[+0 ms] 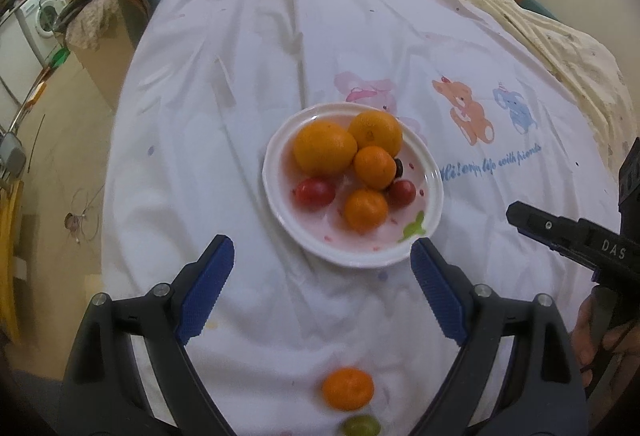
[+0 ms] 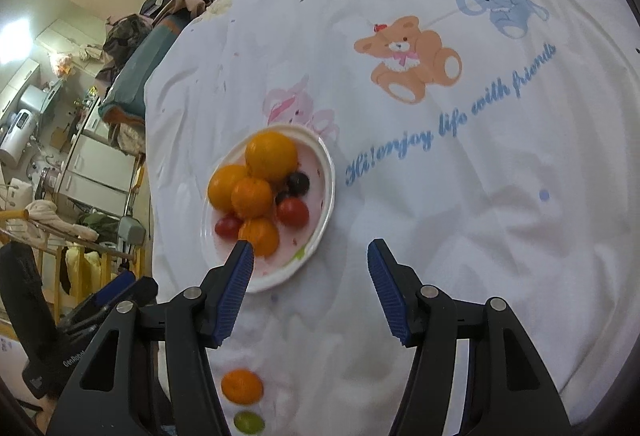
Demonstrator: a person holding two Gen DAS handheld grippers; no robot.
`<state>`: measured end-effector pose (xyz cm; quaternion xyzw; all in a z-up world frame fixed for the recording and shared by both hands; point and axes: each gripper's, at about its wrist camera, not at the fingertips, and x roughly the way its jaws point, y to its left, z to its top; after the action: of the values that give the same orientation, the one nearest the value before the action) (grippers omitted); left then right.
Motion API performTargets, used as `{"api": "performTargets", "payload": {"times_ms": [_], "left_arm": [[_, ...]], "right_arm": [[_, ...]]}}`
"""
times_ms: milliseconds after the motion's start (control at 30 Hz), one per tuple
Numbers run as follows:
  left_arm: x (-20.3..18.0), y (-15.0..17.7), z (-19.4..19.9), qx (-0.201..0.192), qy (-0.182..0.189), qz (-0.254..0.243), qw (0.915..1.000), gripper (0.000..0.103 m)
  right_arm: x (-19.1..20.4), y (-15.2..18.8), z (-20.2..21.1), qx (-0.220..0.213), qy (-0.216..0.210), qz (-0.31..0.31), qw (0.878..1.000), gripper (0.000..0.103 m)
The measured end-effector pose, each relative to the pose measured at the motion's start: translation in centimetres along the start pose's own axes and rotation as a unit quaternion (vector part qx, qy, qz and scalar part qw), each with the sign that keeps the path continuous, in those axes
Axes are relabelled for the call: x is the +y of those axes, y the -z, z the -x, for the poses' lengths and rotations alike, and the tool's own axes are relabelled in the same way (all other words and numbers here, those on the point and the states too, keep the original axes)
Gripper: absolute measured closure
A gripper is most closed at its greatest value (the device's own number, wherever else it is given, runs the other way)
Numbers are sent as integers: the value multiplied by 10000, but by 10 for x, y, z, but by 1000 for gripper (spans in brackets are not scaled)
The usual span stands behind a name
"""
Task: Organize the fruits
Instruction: 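Move both open grippers back toward the last tangerine and green tomato, then grasp the green tomato with the right gripper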
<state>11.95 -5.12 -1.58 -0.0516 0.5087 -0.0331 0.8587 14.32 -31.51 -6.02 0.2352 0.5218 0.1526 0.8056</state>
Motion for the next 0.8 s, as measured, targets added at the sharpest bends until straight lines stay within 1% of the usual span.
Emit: {"api": "performTargets", "payload": {"times_ms": [267, 500, 600, 667, 800], "left_arm": [[19, 31, 17, 38, -196, 111, 9997, 15], [36, 48, 22, 128, -64, 492, 9987, 15], [39, 48, 24, 103, 3, 582, 9982, 15], [40, 48, 24, 89, -50, 598, 9982, 15], [45, 47, 22, 120, 0, 748, 9971, 15]], "right_arm": [[11, 44, 11, 174, -8, 136, 9998, 41], [31, 87, -7, 877, -136, 365, 9954, 41], [44, 108, -21, 1278, -72, 601, 9899, 41], [54, 120, -28, 1470, -32, 803, 9859, 41], [81, 146, -44, 1791, -37, 1486, 9725, 42]]}}
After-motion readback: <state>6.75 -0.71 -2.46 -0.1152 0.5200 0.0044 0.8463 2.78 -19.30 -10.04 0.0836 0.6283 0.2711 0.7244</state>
